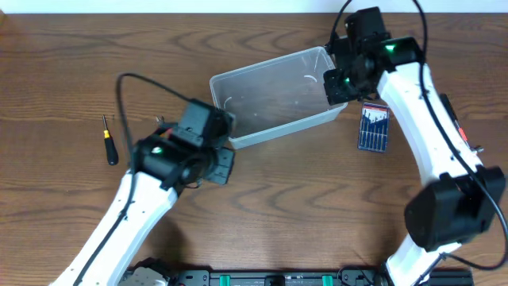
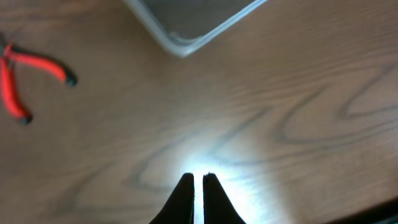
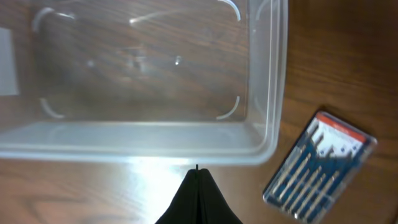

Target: Pack container

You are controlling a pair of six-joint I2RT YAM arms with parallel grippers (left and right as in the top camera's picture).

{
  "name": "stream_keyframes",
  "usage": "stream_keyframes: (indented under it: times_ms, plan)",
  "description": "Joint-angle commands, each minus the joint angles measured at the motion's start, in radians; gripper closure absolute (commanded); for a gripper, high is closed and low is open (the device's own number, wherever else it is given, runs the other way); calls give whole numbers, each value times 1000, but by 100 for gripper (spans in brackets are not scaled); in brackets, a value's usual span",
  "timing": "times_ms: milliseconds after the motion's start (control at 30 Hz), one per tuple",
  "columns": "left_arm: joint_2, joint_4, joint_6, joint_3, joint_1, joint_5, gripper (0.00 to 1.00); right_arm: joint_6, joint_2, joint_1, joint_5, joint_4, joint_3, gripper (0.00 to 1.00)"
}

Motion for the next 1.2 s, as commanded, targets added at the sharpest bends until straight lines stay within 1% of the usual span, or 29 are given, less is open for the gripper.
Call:
stream_keyframes:
  times_ms: [0, 333, 467, 667, 867, 1167]
  plan:
    - [63, 31, -10, 17, -24, -43, 94, -36, 31, 6, 18, 18, 21, 99]
    - [255, 122, -8, 17, -28, -45, 94, -69, 98, 6, 45, 19, 20, 99]
    - [296, 150, -8, 17, -28, -45, 94, -77, 121, 6, 48, 19, 20, 99]
    - [319, 190, -5, 17, -28, -47, 94, -77, 156, 6, 48, 19, 20, 99]
    - [319, 224, -5, 18, -27, -99, 94, -83, 174, 6, 48, -1, 19, 99]
    - [319, 261, -5, 18, -11, -124, 94, -85, 174, 7, 47, -78, 19, 99]
